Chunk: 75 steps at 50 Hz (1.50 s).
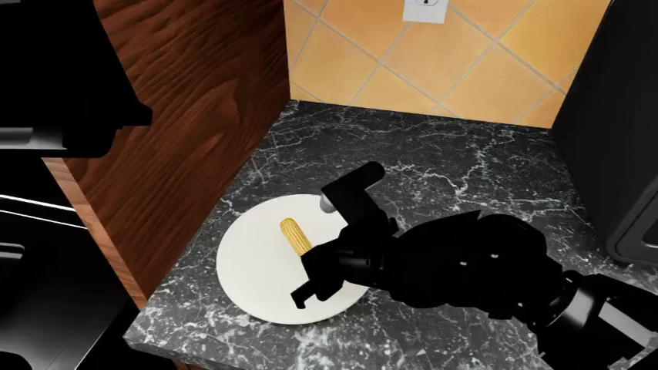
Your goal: Pick the corn from the oven and place it on the plate on the counter.
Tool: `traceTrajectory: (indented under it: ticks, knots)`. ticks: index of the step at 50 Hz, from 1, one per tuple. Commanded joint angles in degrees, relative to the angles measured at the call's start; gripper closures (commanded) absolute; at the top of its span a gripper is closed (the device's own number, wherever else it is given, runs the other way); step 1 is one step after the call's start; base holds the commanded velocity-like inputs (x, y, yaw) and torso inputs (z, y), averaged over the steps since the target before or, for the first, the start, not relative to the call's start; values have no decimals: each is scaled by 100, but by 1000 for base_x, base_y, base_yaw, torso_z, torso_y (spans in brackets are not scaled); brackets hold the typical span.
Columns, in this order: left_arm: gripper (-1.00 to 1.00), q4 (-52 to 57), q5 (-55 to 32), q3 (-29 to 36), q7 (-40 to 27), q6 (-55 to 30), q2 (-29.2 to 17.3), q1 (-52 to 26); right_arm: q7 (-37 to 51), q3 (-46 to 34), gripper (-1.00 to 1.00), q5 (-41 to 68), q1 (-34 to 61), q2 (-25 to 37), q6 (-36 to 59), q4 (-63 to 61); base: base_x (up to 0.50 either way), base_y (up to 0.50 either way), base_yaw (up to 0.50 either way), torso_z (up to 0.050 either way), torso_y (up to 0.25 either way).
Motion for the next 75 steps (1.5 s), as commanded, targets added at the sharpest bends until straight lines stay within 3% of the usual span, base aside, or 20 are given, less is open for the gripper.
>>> traceTrajectory:
  ticks: [1,36,37,61,75]
  knots:
    - [-100,-3,-65,-44,-39,-68,51,-19,-95,-34,100,-114,-30,-25,-25,68,0,0,0,0,0]
    - [-100,-25,-199,-172,-114,-227,139,-88,-88,-93,100,-80,-33,-86,12,164,0,0,0,0,0]
    - [-100,-28,-206,-170,-122,-229,143,-91,-76,-92,-100,-83,-31,-90,11,194,0,0,0,0,0]
    - [-100,-45,-246,-215,-152,-344,216,-141,-70,-35,-100,-20,4,-70,-30,125,0,0,0,0,0]
    - [-100,-79,-457,-46,-423,-344,219,-362,562,460,-100,627,582,57,104,-889,0,0,0,0,0]
